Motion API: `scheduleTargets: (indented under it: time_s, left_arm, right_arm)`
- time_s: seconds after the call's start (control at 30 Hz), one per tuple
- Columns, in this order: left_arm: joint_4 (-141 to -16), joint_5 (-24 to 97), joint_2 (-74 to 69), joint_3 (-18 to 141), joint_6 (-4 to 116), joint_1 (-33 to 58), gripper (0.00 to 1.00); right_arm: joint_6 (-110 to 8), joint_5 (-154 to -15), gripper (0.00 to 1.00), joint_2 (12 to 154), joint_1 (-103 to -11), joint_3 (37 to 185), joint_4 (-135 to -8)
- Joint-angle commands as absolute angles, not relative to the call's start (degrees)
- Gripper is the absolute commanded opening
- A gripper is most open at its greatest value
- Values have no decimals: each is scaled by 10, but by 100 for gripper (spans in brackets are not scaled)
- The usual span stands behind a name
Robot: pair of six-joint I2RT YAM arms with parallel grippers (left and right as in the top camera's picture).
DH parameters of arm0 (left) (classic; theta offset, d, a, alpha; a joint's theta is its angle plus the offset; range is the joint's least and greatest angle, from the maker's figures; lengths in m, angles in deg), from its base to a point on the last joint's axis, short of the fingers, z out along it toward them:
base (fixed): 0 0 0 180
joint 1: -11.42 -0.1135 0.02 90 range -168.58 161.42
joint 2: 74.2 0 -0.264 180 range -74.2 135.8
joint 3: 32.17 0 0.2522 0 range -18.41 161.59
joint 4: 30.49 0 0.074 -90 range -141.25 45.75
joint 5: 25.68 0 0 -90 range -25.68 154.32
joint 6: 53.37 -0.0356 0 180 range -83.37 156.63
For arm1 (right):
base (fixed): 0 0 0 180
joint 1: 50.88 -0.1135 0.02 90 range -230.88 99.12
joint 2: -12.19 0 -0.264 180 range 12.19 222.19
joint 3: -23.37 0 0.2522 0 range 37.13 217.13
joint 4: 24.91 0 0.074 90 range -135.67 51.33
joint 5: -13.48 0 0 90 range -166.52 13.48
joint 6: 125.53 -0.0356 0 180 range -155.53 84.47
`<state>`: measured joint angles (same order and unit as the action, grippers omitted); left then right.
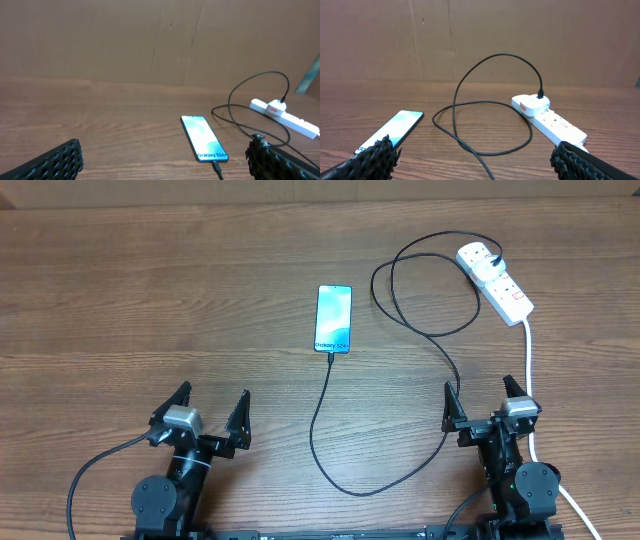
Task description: Plug charger to phone and switch on socket
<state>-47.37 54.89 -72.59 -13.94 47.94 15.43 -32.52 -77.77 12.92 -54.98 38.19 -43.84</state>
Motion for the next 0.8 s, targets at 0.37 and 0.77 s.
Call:
scheduleTargets:
  time_s: [0.37, 0.77]
  left_arm:
    - [-398, 549, -740, -182, 429, 121, 100]
    - [-485, 674, -740, -182, 426, 122, 100]
  right_arm:
    - [-325, -777, 100, 124, -546, 376, -435]
    - [-325, -777, 100, 124, -546, 376, -435]
